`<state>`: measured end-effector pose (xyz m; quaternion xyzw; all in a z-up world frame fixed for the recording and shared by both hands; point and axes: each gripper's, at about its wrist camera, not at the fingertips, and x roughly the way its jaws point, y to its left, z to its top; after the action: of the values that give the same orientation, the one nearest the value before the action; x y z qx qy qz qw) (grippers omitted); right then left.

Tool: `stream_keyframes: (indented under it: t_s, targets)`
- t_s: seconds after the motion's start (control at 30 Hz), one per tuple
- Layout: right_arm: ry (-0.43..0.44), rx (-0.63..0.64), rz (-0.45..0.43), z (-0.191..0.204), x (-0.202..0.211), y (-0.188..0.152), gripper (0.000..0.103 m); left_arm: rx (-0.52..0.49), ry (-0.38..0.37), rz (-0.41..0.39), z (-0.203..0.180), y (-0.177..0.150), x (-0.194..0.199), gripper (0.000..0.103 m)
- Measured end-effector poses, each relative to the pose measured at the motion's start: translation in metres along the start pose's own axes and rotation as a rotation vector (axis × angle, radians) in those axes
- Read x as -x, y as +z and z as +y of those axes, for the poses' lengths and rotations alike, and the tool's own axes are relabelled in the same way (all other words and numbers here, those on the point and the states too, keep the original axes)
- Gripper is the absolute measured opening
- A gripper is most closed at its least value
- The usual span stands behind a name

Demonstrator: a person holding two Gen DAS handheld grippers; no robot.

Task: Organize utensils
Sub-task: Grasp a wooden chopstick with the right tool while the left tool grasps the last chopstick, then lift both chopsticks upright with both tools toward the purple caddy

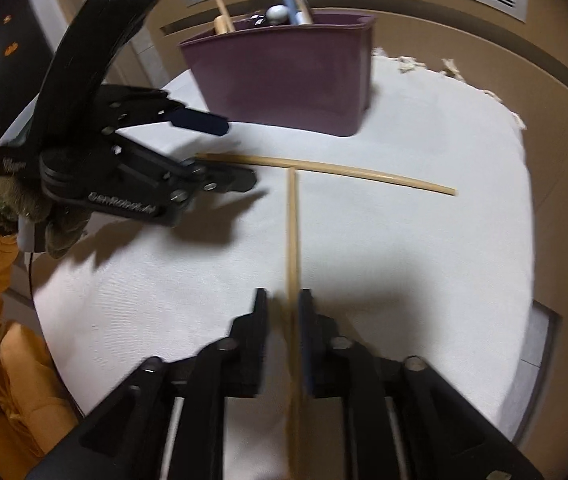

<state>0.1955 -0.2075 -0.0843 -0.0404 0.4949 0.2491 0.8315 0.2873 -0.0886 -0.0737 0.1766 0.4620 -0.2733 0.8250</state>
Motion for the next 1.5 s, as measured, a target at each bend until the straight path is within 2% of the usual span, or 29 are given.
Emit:
stream_keyframes:
  t_s: [0.07, 0.17, 0.2, 0.23, 0.33, 0.37, 0.4, 0.47, 0.6, 0.73, 0.8, 0.9, 0.97, 1.17, 1.27, 1.37, 1.5]
  targets:
    - [-0.008, 0.027, 0.012, 0.004, -0.004, 0.001, 0.024, -0.007, 0.004, 0.002, -0.001, -0.002, 0.000, 0.069]
    - [-0.079, 0.067, 0.034, 0.008, -0.014, 0.001, 0.022, -0.022, 0.004, 0.012, -0.002, -0.003, 0.000, 0.069]
    - [-0.089, 0.076, 0.032, 0.009, -0.013, 0.002, 0.017, -0.025, 0.002, 0.013, -0.004, -0.003, -0.001, 0.069]
    - [-0.102, 0.075, 0.031, 0.009, -0.011, 0.002, 0.006, -0.029, -0.003, 0.015, -0.005, -0.003, -0.002, 0.069]
    - [-0.080, 0.015, 0.010, -0.004, 0.001, 0.004, 0.006, -0.046, -0.007, 0.005, -0.011, 0.002, -0.007, 0.068]
    - [-0.083, -0.009, -0.005, -0.011, 0.008, 0.005, 0.006, -0.057, -0.013, 0.002, -0.013, 0.004, -0.008, 0.064]
    - [-0.084, -0.030, -0.020, -0.017, 0.014, 0.007, 0.006, -0.070, -0.020, 0.005, -0.017, 0.007, -0.011, 0.053]
    - [-0.080, -0.086, -0.054, -0.031, 0.028, 0.009, 0.006, -0.097, -0.024, 0.023, -0.023, 0.014, -0.020, 0.039]
    - [-0.077, -0.164, -0.088, -0.048, 0.042, 0.008, 0.006, -0.127, -0.026, 0.055, -0.031, 0.030, -0.037, 0.033]
    - [-0.059, -0.198, -0.089, -0.052, 0.045, 0.004, 0.006, -0.121, -0.039, 0.072, -0.032, 0.040, -0.044, 0.033]
    - [-0.055, -0.213, -0.088, -0.053, 0.044, 0.003, 0.006, -0.090, -0.051, 0.086, -0.030, 0.041, -0.043, 0.017]
    - [-0.038, -0.233, -0.098, -0.052, 0.043, 0.007, 0.006, -0.068, 0.016, 0.092, -0.031, 0.028, -0.034, 0.010]
    - [-0.029, -0.235, -0.111, -0.052, 0.045, 0.008, 0.006, -0.035, 0.011, 0.099, -0.031, 0.011, -0.023, 0.007]
    - [-0.007, -0.227, -0.122, -0.047, 0.049, 0.010, 0.006, 0.094, -0.042, 0.145, -0.031, -0.047, 0.015, 0.007]
    - [0.016, -0.233, -0.118, -0.044, 0.045, 0.014, 0.006, 0.107, -0.079, 0.176, -0.036, -0.064, 0.024, 0.007]
    - [0.027, -0.228, -0.119, -0.038, 0.044, 0.016, 0.006, 0.091, -0.061, 0.178, -0.043, -0.062, 0.024, 0.008]
    - [0.029, -0.207, -0.116, -0.028, 0.042, 0.017, 0.006, 0.092, -0.056, 0.175, -0.048, -0.040, 0.010, 0.009]
